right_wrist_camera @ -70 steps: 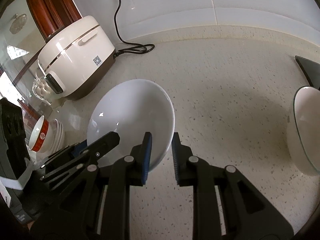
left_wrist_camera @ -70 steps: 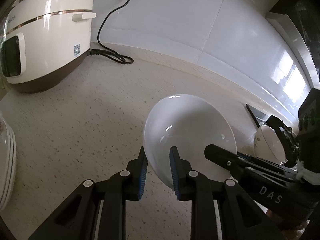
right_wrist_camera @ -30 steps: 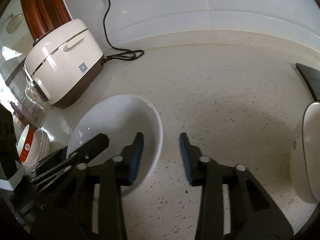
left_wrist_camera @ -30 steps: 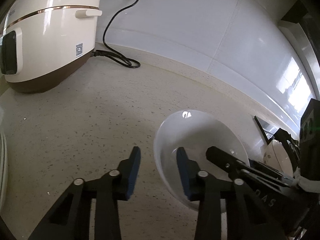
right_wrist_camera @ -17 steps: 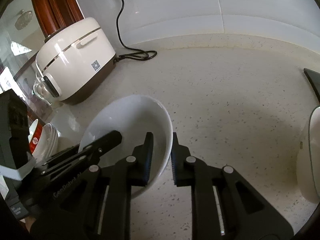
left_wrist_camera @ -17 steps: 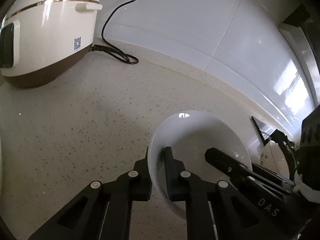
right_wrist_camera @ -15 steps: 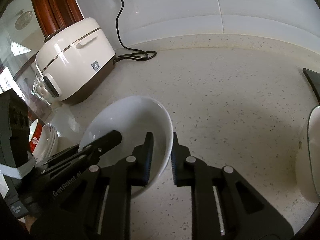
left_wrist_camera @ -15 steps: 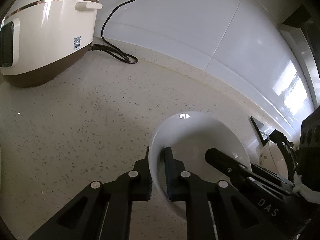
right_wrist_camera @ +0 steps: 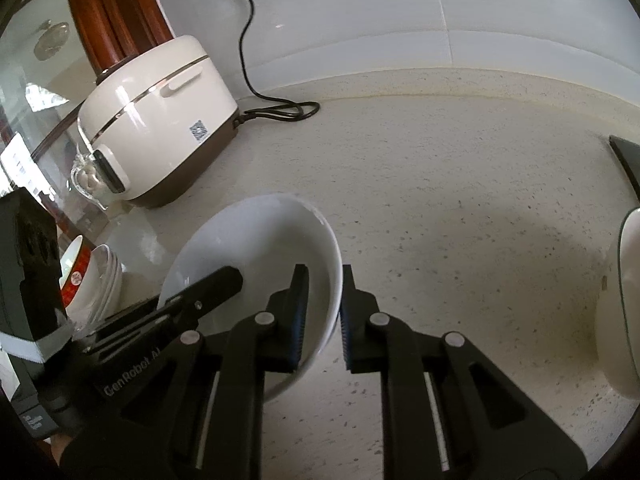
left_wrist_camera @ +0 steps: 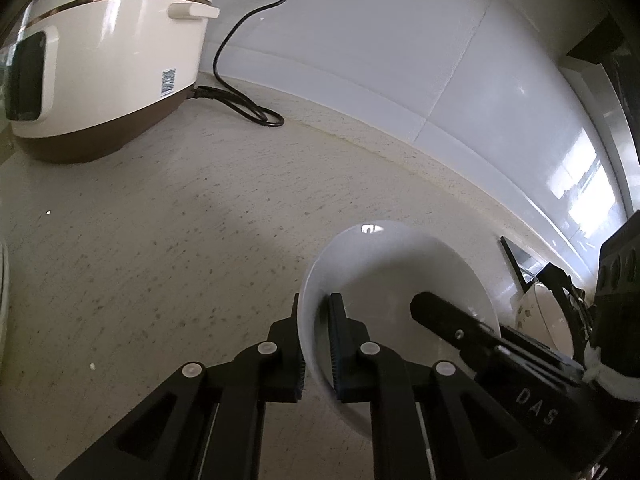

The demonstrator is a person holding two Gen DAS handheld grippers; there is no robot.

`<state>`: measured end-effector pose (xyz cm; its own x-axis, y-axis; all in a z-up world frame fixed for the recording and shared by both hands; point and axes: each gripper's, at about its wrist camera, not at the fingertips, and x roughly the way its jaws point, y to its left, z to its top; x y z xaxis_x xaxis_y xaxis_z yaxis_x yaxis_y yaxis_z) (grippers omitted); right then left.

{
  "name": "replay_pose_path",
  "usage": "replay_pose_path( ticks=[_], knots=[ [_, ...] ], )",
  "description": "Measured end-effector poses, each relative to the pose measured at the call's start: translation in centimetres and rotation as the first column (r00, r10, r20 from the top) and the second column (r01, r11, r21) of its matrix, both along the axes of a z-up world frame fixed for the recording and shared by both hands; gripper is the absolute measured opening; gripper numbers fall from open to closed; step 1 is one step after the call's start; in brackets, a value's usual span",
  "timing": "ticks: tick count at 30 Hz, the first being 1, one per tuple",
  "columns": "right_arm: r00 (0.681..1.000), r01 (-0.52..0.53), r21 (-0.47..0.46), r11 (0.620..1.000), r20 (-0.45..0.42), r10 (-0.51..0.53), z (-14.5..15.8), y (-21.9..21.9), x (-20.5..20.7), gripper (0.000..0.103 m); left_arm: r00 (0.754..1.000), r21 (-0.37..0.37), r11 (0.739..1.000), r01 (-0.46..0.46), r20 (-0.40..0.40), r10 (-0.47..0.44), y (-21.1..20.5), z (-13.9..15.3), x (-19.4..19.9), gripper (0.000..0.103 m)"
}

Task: Organize plates and bowls
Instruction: 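Lift the white bowl with both grippers and carry it toward the plate stack, then lower the white bowl into the red-outside bowl and open both grippers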

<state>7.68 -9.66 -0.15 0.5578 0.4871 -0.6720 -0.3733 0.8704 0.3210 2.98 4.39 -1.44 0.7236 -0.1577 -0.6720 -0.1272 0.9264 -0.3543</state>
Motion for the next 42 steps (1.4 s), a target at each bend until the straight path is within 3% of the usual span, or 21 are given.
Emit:
replay_pose_path(
  ticks=[10, 20, 34, 42],
  knots=[
    [0.993, -0.116, 0.03, 0.993, 0.041, 0.115, 1.2, 1.7, -1.0, 0.018, 0.998, 0.013, 0.998, -0.06, 0.025, 0.059, 2.1, 1.9, -2.5, 0.01],
    [0.991, -0.131, 0.035, 0.991, 0.032, 0.13, 3.1, 3.4, -2.5, 0.018, 0.996, -0.025, 0.997, -0.078, 0.044, 0.079, 4.5, 3.3, -5.0, 0.01],
    [0.973, -0.219, 0.062, 0.974, 0.083, 0.214, 6.5, 9.5, -4.8, 0.018, 0.976, 0.017, 0.985, -0.17, 0.138, 0.166, 9.5, 7.7, -9.5, 0.011],
    [0.953, -0.289, 0.057, 0.956, 0.107, 0.282, 8.1, 13.2, -5.4, 0.018, 0.96, 0.026, 0.972, -0.232, 0.166, 0.225, 12.7, 8.7, -10.6, 0.011]
  ],
)
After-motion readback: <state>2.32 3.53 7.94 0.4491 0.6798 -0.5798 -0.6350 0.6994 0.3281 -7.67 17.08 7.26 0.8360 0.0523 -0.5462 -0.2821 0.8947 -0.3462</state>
